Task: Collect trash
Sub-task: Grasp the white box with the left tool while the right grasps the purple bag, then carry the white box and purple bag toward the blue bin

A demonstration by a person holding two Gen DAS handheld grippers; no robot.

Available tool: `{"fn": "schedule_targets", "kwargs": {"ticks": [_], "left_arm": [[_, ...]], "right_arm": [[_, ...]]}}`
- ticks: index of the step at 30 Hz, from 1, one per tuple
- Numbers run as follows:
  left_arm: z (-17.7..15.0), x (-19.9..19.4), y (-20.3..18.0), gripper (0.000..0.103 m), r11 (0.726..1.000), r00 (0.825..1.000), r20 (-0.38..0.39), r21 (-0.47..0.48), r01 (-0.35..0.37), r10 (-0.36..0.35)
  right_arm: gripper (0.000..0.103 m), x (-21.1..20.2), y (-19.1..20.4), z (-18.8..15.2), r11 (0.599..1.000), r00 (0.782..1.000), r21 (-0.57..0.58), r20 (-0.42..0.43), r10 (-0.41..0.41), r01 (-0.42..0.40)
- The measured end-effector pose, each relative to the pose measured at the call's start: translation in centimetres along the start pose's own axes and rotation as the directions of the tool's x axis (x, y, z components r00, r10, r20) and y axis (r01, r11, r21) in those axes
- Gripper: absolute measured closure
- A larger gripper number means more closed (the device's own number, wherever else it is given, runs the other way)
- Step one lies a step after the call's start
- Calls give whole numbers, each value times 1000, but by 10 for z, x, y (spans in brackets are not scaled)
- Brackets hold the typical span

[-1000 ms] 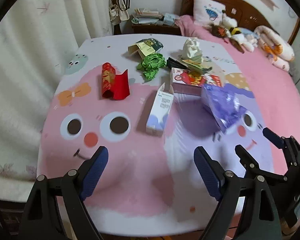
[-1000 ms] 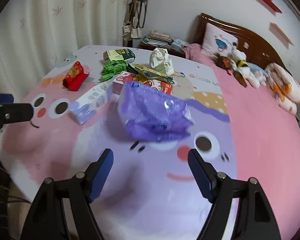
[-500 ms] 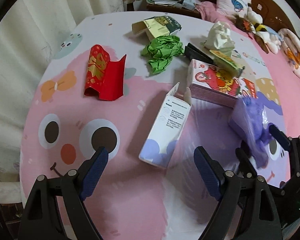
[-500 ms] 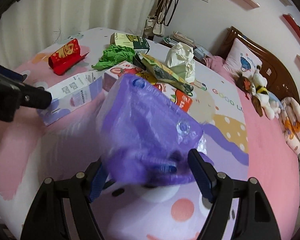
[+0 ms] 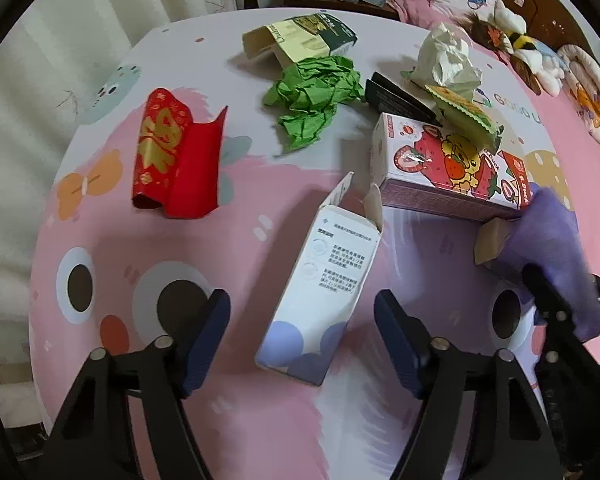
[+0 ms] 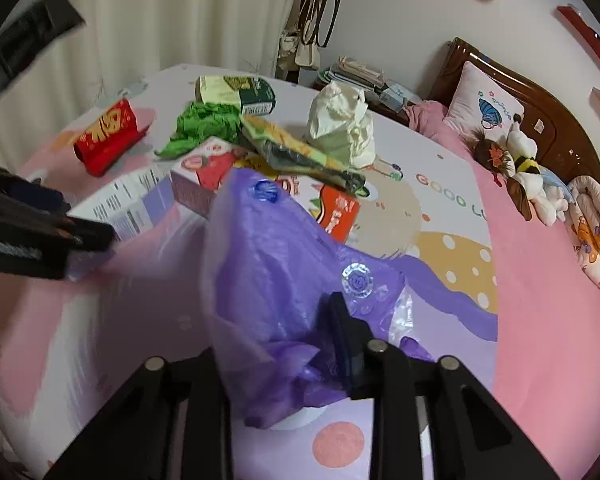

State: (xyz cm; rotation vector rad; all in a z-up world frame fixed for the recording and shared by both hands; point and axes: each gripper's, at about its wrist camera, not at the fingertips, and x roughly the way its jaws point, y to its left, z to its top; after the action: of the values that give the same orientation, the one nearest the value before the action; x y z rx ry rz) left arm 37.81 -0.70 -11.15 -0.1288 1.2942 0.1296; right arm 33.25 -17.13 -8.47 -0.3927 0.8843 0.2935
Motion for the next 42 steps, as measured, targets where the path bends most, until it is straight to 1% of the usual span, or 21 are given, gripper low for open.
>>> {"fn": "schedule_targets", "kwargs": {"ticks": [2, 3, 4, 5, 8, 11, 14, 17, 20, 23, 28, 34, 39, 42], "left_arm": [[1, 3, -2, 42, 1000, 1000, -10, 6, 6, -6], [2, 5, -3, 45, 1000, 1000, -14, 8, 9, -9], [3, 6, -2, 50, 1000, 1000, -16, 8, 10, -10], [3, 8, -2, 58, 1000, 1000, -23, 9, 13, -13], [2, 9, -4, 69, 1000, 999, -31, 13, 20, -19], [-2, -1, -4, 69, 999, 1000, -8, 30, 12, -11], [-10, -17, 1, 69, 999, 999, 19, 34, 31, -32], [-21, -36, 9, 69, 998, 998, 44, 37, 53, -54], [-39, -59, 17, 69, 996, 994, 68, 46, 78, -81], [-61, -85, 28, 69, 991, 988, 92, 68, 114, -120], [-104, -125, 52, 69, 982, 982, 111, 123, 140, -154], [-162, -165, 90, 69, 970, 978, 145, 211, 118, -150], [-201, -180, 119, 69, 962, 975, 155, 248, 117, -158], [-227, -181, 136, 69, 958, 976, 136, 256, 131, -170]], "right_arm": [[84, -5, -3, 3, 1000, 1000, 18, 9, 16, -17], [84, -8, -4, 4, 999, 1000, 27, 13, 24, -25], [85, -10, -5, 6, 999, 999, 33, 17, 31, -31], [86, -12, -6, 8, 999, 999, 39, 21, 37, -38], [86, -22, -11, 12, 995, 998, 73, 33, 62, -64], [87, -35, -22, 16, 980, 992, 155, 43, 116, -122], [87, -46, -34, 18, 951, 982, 248, 48, 180, -186], [87, -59, -40, 15, 911, 969, 333, 52, 240, -243], [87, -71, -38, 8, 876, 958, 391, 55, 283, -281], [87, -87, -30, -4, 855, 956, 435, 62, 286, -284], [87, -122, 2, -29, 840, 959, 470, 57, 277, -271], [87, -156, 56, -60, 830, 956, 489, 24, 292, -266], [87, -185, 106, -82, 836, 956, 480, 14, 295, -265], [87, -200, 131, -97, 832, 956, 489, 10, 294, -261]]}}
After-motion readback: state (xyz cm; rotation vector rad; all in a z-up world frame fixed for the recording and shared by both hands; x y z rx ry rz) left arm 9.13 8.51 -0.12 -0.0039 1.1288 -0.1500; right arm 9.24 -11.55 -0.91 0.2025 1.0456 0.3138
